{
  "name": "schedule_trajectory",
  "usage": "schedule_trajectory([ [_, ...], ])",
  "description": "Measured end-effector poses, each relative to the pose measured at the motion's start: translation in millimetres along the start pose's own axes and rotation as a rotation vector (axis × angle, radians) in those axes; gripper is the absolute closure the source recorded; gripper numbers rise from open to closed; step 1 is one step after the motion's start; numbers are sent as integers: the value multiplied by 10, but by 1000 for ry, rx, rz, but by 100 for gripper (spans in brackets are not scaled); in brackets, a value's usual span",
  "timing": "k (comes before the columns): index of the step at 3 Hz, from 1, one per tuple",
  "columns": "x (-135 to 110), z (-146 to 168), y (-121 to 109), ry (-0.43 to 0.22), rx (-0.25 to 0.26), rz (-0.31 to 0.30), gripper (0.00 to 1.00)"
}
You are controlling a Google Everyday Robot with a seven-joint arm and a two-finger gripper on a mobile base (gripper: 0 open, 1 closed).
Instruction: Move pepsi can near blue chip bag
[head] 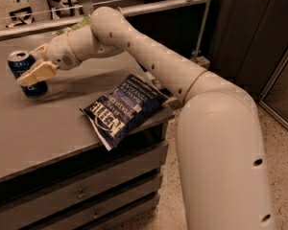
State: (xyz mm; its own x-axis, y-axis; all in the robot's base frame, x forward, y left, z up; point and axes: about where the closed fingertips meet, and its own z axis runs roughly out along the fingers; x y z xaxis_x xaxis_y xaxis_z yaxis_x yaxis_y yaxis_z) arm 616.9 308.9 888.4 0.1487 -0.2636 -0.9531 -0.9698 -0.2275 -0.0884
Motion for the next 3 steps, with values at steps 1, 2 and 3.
schedule_trajectory([
  [1, 36, -94, -31, 6, 37, 13, 62],
  [2, 123, -516, -149, 32, 121, 24, 86],
  [3, 290, -1116, -203, 93, 203, 45, 100],
])
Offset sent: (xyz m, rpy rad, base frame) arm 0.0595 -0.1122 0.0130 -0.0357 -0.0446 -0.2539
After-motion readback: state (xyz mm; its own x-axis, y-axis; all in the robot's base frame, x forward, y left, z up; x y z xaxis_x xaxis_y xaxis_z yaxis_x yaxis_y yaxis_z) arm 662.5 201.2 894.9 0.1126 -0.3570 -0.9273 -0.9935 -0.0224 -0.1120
